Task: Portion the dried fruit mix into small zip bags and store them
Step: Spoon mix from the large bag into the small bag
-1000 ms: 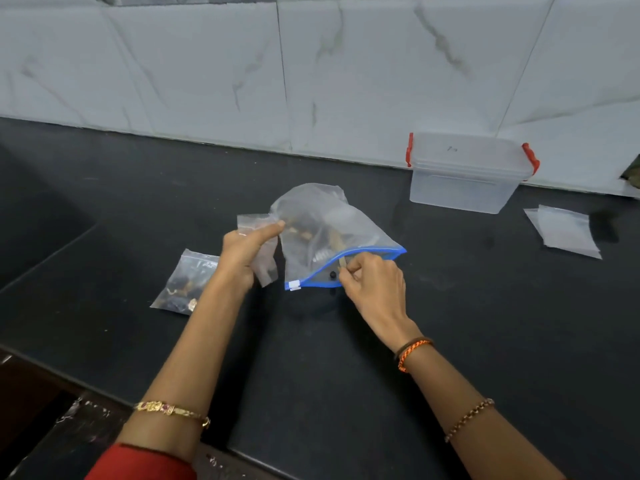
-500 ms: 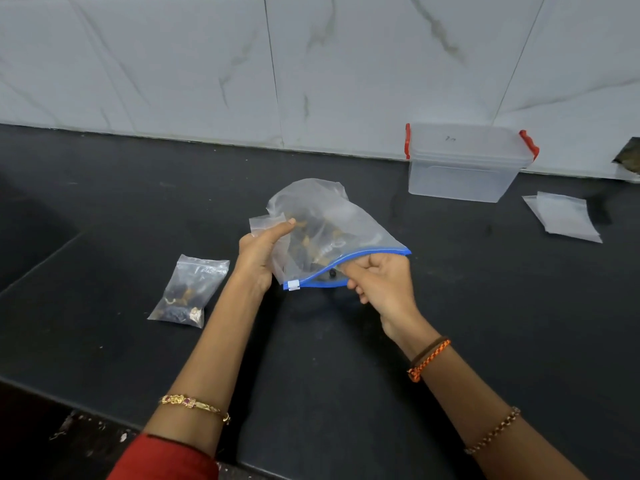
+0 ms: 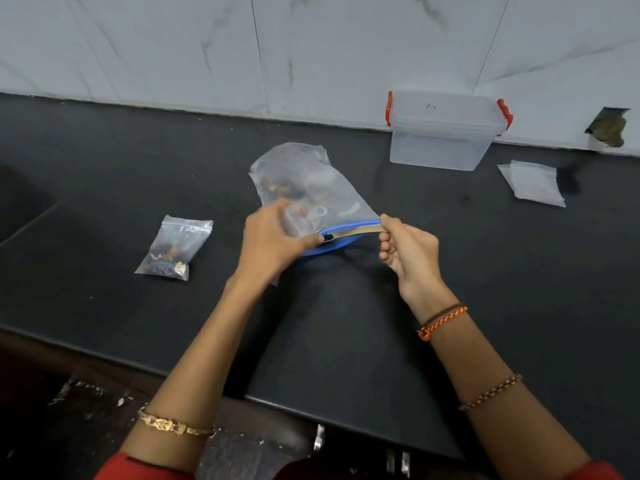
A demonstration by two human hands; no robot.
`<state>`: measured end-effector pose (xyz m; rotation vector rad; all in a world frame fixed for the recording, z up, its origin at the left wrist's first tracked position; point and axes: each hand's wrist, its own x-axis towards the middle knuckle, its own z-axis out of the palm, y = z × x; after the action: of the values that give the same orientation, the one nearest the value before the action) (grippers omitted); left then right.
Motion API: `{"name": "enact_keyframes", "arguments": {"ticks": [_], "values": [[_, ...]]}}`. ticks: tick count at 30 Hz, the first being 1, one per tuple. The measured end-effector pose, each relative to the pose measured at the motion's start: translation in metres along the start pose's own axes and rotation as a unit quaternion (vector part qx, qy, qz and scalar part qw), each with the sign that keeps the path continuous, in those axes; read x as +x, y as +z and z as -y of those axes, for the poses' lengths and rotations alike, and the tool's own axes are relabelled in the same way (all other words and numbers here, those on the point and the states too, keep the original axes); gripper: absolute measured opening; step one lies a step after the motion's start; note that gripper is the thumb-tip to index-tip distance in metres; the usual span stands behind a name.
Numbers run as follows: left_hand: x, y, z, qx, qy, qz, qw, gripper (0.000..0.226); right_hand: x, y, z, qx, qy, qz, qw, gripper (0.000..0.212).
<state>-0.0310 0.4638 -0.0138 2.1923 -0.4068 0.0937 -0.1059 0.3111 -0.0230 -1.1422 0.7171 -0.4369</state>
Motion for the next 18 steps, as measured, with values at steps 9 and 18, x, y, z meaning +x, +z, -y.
{"name": "enact_keyframes", "arguments": {"ticks": [9,18], "values": [[-0.008,0.022,0.000,0.062,0.017,-0.116,0.991,0.027,-0.008,-0.010,0.000,0.094,0.030,-0.014,0.995,0.017],[-0.011,0.017,0.001,-0.009,-0.008,-0.104,0.994,0.034,-0.011,-0.027,0.010,0.066,0.016,-0.043,0.997,0.022]]}}
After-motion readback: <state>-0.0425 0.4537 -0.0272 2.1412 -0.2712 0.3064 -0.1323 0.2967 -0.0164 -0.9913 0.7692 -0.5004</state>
